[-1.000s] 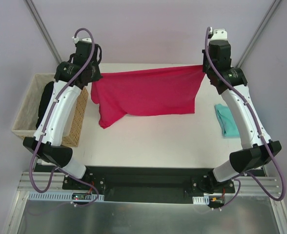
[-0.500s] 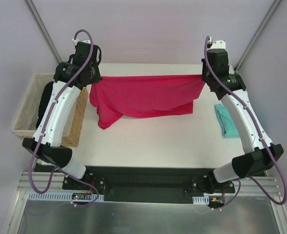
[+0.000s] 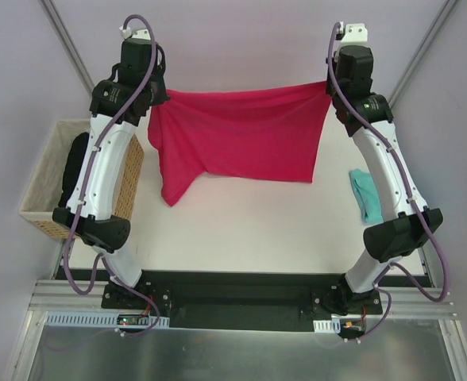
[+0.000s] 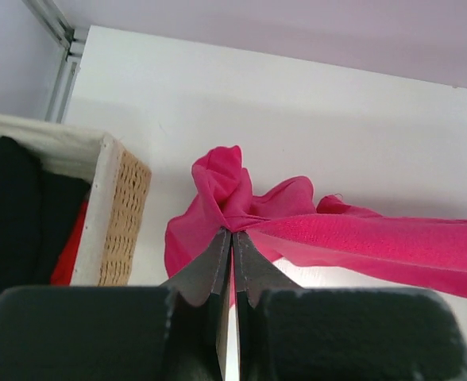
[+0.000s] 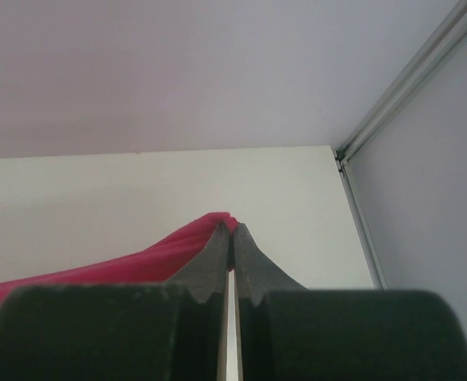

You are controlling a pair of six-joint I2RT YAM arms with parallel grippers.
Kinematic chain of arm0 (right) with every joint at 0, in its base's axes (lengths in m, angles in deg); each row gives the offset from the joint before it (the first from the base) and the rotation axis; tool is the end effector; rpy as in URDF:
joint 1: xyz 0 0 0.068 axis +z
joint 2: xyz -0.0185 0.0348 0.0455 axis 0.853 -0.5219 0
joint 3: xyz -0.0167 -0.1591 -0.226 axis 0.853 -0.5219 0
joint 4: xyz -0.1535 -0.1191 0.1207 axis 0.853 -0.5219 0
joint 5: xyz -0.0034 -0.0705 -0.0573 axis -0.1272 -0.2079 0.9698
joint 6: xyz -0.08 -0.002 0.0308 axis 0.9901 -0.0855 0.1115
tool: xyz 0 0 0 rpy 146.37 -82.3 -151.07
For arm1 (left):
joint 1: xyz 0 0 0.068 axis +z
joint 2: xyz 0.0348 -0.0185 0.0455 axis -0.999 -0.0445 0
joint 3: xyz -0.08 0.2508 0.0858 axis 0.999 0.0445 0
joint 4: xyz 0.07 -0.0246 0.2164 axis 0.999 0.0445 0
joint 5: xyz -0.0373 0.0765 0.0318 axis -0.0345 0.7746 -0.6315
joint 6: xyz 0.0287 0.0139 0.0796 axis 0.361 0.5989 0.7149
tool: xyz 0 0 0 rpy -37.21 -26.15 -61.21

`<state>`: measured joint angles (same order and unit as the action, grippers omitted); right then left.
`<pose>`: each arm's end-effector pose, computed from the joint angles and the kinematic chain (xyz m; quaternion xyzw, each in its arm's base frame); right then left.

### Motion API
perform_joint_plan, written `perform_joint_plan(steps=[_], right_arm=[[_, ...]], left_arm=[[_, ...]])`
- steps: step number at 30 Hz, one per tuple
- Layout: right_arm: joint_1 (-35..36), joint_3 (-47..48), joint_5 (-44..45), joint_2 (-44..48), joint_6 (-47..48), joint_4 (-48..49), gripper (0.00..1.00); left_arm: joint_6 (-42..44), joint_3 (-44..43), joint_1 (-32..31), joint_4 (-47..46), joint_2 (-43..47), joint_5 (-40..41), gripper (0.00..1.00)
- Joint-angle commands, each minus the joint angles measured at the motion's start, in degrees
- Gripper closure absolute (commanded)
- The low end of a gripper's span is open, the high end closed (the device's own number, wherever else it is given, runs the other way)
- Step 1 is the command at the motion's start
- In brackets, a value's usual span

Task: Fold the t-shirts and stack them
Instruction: Flatten out the tshirt

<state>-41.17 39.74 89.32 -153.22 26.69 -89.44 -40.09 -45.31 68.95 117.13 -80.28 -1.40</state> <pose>0.3634 0.0783 0.4772 -0.0846 0.7492 -0.1799 0.6318 0.3325 -0.0820 0.4836 -0.0745 0.8221 -0.0063 0.5644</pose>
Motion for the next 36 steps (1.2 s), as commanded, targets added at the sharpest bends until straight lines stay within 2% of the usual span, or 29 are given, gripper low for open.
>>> perform_joint_plan(steps=[1,8,12,17,22,29,33,36], right_arm=[[-0.75,4.32,-1.41,-2.21,2.54,9.77,0.99],[-0.84,9.50,-1.76,-8.44,7.03,17.95,0.99],[-0.93,14.51,-1.76,-12.92,8.43,19.19,0.99],[-1.37,16.19,-2.81,-15.65,6.60,20.07,1.00],[-1.37,14.26,-4.22,-15.13,3.08,16.57,0.99],[-0.58,3.72,-5.62,-9.25,-3.77,10.85,0.99],[0.91,-3.82,-6.77,-5.30,-8.08,5.66,0.99],[2.58,-9.37,-7.03,-2.57,-10.02,5.57,0.99]], left_arm=[[5.01,-2.11,1.97,-6.35,-1.35,1.73,1.00],[6.68,-7.20,6.28,-11.19,-6.96,-1.17,1.00],[5.89,-13.17,8.57,-11.98,-11.27,-4.50,1.00],[5.19,-15.29,10.06,-13.04,-14.35,-6.71,1.00],[4.57,-10.38,10.06,-12.86,-13.13,-9.60,1.00],[2.99,5.07,10.06,-12.25,-6.02,-13.73,1.00],[1.67,8.17,9.98,-7.34,-4.25,-16.37,1.00],[1.06,9.75,9.98,-4.35,-3.72,-17.51,1.00]])
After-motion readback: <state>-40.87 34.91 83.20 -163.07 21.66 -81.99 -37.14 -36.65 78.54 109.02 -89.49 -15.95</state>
